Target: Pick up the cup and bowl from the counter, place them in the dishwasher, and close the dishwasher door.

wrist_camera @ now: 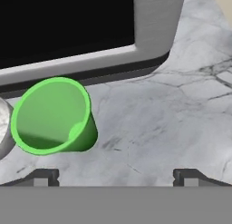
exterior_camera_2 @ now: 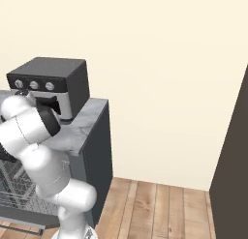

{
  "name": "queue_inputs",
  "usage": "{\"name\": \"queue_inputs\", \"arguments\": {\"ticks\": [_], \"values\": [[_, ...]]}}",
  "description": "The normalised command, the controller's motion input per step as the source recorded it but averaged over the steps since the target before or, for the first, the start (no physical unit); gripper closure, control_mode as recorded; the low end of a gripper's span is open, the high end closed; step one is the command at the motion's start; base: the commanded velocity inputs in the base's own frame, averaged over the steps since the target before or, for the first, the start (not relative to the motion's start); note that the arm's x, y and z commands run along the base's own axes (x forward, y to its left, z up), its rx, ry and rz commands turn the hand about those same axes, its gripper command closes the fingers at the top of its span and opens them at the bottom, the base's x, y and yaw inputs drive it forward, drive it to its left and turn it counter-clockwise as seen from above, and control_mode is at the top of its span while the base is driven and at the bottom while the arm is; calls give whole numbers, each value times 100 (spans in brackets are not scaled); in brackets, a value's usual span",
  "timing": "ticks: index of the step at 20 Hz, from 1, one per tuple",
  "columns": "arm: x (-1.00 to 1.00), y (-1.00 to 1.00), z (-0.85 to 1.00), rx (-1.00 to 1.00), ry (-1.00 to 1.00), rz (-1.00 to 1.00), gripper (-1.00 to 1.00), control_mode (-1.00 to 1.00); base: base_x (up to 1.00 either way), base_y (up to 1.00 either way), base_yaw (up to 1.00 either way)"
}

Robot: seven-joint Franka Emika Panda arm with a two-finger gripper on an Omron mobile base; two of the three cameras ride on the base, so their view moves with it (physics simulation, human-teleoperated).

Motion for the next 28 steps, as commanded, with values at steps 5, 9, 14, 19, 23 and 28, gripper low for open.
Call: {"name": "queue_inputs", "arguments": {"ticks": [5,9,14,19,23,28], "values": [[19,6,-10,0,0,-2,-100,-100,0,0,0],[20,3,-9,0,0,-3,-100,-100,0,0,0],[25,0,-8,0,0,-3,-100,-100,0,0,0],[26,11,-25,0,0,-1,-100,-100,0,0,0],[24,21,-35,0,0,0,-100,-100,0,0,0],[24,17,-24,0,0,0,-100,-100,0,0,0]]}}
